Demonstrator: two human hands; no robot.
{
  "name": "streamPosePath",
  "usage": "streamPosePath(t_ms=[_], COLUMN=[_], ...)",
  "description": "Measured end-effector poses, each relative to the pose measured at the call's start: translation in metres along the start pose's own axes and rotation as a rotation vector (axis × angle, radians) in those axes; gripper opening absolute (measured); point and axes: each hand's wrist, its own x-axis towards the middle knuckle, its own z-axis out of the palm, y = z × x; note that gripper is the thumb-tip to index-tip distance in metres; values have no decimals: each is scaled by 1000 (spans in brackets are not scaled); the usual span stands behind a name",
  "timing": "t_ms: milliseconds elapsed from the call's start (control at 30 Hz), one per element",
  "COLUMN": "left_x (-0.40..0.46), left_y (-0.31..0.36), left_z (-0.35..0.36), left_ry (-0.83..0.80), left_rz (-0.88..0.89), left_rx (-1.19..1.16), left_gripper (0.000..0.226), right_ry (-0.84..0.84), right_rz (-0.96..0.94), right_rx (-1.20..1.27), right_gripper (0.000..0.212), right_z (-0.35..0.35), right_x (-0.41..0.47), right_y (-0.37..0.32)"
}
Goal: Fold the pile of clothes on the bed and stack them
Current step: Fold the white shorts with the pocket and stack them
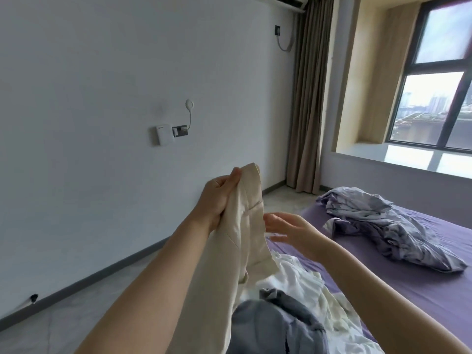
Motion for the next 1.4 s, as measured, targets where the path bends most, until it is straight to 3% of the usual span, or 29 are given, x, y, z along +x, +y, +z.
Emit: streamPosePath(t_ms=[67,233,333,433,533,700,833,967,1133,1200,1300,1400], left_x=[4,-2,-13,-34,-49,-64,-79,-104,-141,-158,-188,-213], left_y=[4,-6,-16,-26,-40,-48,-51,-49,-50,-45,-35,-33], left_z=[1,1,9,19,24,45,80,122,171,192,229,261], left_ry=[-20,-132,-190,-280,-380,-614,-917,-1174,-1229,-1213,-1200,-1274], left_rz=[21,27,13,-24,-32,-56,-9,35,35,53,143,166], left_rx=[-17,-42,-53,-78,-103,-99,-98,-89,-11,-36,26,145], left_gripper=[52,61,54,52,38,40,56,42,35,24,33,34], right_ry=[137,205,258,386,447,374,378,421,586,566,489,586], right_rz=[-89,-143,-142,-174,-146,-77,-51,12,110,199,361,352], right_rx=[-77,-36,23,-14,-171,-325,-227,-312,-337,-378,-499,-588], right_gripper=[18,30,43,16,9,16,14,14,18,14,25,10], right_z=[5,2,10,22,21,9,-8,-18,-37,-43,-43,-53], right_x=[-8,-32,-40,-47,-65,-117,-167,-227,-315,-349,-388,-428], right_y=[-7,-34,-54,-68,-80,-90,-91,-95,-100,-103,-102,-106])
